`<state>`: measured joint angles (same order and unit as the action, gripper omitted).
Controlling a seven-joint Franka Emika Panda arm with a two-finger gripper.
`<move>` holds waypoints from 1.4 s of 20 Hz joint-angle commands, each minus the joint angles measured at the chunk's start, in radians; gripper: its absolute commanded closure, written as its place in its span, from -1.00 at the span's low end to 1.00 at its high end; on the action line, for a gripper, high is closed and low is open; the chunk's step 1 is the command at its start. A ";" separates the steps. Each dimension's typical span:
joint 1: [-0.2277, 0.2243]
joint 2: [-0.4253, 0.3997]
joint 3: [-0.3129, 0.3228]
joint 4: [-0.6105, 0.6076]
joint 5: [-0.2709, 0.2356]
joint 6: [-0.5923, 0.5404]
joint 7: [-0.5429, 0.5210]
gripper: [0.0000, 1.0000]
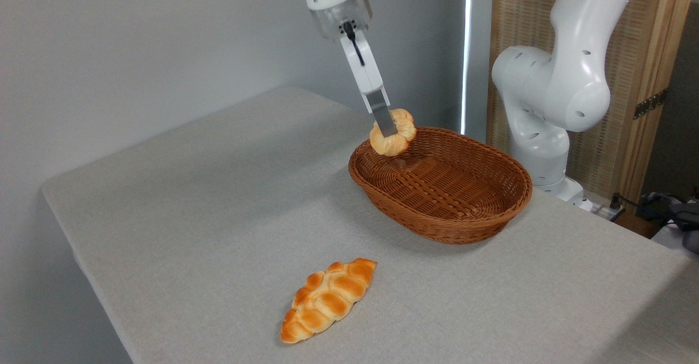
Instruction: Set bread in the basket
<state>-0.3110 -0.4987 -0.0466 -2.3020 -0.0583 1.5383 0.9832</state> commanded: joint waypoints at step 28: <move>-0.007 0.207 0.090 0.320 -0.015 0.045 -0.196 -1.00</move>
<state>-0.3186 -0.4404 -0.0102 -2.2032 -0.0577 1.5986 0.8986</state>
